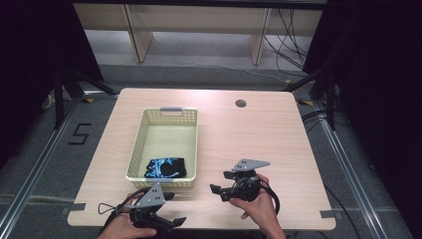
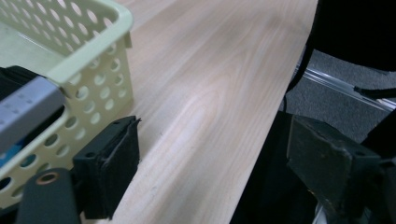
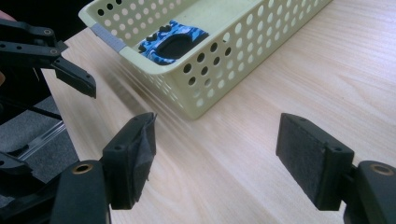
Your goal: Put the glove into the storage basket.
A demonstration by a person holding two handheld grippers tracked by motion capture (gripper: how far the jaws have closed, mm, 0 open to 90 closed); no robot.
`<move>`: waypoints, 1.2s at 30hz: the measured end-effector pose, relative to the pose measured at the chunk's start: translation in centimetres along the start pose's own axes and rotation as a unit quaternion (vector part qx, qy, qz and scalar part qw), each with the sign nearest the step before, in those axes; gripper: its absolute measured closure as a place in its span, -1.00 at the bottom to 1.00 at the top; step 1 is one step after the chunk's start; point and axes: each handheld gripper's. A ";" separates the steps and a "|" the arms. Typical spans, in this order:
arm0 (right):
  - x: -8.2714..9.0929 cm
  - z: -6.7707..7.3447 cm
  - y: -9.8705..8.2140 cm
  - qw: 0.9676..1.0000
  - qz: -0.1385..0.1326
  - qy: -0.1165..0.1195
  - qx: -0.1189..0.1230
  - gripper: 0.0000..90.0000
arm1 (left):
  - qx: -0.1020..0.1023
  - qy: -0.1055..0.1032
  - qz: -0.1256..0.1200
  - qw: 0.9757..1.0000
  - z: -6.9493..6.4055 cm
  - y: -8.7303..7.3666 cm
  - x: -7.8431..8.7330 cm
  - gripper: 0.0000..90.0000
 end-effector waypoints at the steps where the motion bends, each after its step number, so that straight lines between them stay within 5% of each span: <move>1: 0.1 0.0 -0.1 1.000 0.005 0.010 -0.007 -0.35 | -0.011 0.001 0.005 1.000 0.1 -0.1 0.0 -0.65; 5: 0.2 0.1 -0.6 1.000 0.003 0.010 -0.016 -0.39 | -0.021 -0.005 0.006 1.000 0.1 -0.4 -0.1 -0.66; 11: 0.6 0.2 -1.3 1.000 0.006 0.006 -0.021 -0.43 | -0.001 0.001 0.009 1.000 0.3 -0.7 -0.1 -0.66; 14: 0.8 0.3 -1.5 1.000 0.009 0.005 -0.029 -0.44 | -0.018 0.005 0.011 1.000 0.5 -0.8 -0.1 -0.66; 17: 1.1 0.2 -2.0 1.000 0.005 0.007 -0.026 -0.44 | 0.002 0.007 0.005 1.000 0.4 -1.0 -0.1 -0.66; 19: 1.1 0.2 -2.3 1.000 0.005 0.006 -0.020 -0.44 | -0.012 0.010 0.009 1.000 0.6 -1.0 0.0 -0.66; 24: 1.2 0.4 -2.9 1.000 0.008 0.012 -0.018 -0.48 | -0.015 0.009 0.013 1.000 0.7 -1.3 0.0 -0.66; 25: 1.3 0.5 -3.0 0.999 0.010 0.015 -0.029 -0.51 | -0.002 0.014 0.010 1.000 0.5 -1.4 -0.1 -0.66; 31: 1.4 1.1 -3.6 0.999 0.018 0.013 -0.035 -0.63 | -0.013 0.015 0.024 1.000 0.7 -1.8 -0.1 -0.66; 35: 1.3 1.0 -4.0 1.000 0.010 0.016 -0.011 -0.63 | -0.011 0.015 0.025 1.000 0.7 -2.0 -0.2 -0.66; 36: 1.5 1.1 -4.1 1.000 0.015 0.010 -0.011 -0.63 | -0.024 0.016 0.035 0.999 0.9 -2.0 -0.1 -0.66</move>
Point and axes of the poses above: each handheld gripper's, and its own axes: x roughly backward along the jaws, y roughly out of its top, z roughly to its left, and after that the axes turned 5 degrees about x, right-handed
